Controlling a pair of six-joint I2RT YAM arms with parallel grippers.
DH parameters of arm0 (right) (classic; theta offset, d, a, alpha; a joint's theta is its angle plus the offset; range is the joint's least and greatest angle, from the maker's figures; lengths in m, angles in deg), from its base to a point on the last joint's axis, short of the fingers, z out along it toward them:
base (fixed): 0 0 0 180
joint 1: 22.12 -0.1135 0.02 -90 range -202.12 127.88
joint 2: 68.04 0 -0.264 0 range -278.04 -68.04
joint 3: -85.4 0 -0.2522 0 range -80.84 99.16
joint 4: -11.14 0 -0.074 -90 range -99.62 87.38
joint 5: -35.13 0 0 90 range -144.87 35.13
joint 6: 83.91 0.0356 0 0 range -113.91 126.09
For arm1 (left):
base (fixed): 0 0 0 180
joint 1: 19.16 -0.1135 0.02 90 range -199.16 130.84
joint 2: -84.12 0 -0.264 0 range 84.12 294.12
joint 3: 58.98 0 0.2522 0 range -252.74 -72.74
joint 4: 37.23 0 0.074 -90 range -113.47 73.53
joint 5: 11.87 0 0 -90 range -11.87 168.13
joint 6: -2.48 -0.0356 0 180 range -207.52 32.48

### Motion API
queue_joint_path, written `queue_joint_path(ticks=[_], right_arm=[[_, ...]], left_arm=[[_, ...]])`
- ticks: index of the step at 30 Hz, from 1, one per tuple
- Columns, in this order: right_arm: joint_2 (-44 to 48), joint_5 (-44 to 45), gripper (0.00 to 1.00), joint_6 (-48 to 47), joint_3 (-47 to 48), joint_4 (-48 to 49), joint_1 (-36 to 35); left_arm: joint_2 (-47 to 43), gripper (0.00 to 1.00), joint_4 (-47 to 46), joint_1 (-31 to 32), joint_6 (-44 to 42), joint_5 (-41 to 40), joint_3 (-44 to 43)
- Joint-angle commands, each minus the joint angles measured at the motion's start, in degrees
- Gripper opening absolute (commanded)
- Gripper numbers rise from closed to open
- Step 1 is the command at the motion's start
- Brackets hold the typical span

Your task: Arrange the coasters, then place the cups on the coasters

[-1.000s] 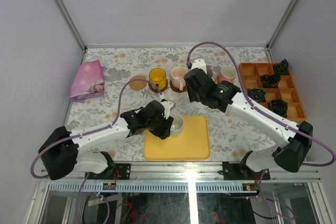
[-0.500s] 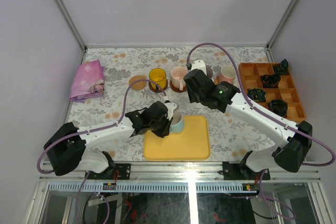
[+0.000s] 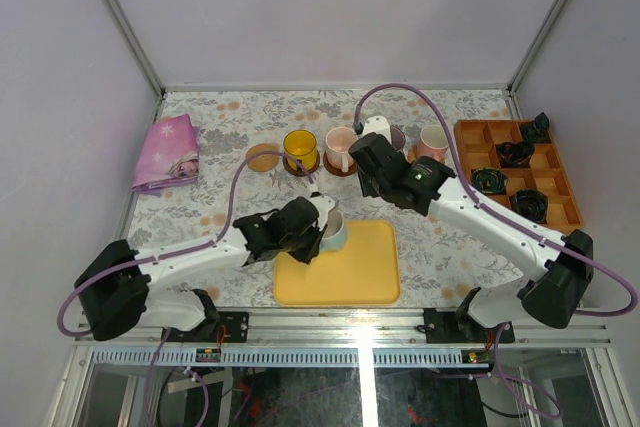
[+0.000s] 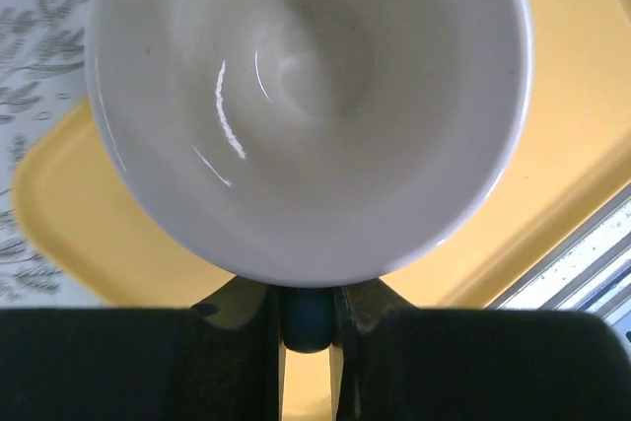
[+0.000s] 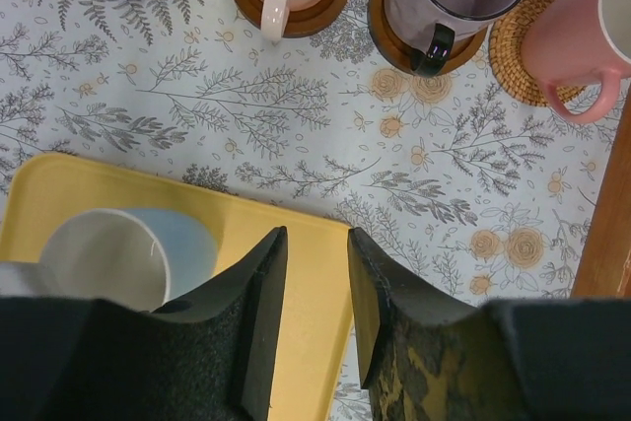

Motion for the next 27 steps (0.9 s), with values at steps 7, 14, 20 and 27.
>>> queue_joint_path(ticks=[7,14,20,27], right_arm=[[0.6,0.2,0.38,0.0,-1.2,5.7,2.2],[0.6,-1.1,0.40,1.0,-2.2,9.3,6.7],[0.0,2.0,0.48,0.2,-1.4,13.3,10.5],[-4.7,-3.2,0.50,-1.7,2.7,17.6,18.3]], left_arm=[[-8.5,0.00,6.5,0.4,4.3,-17.5,-6.5],[-5.9,0.00,16.7,-0.6,7.5,-28.2,-12.9],[-6.1,0.00,18.1,-9.9,7.6,-24.0,-15.8],[-1.6,0.00,17.2,-23.7,3.5,-21.2,-22.2]])
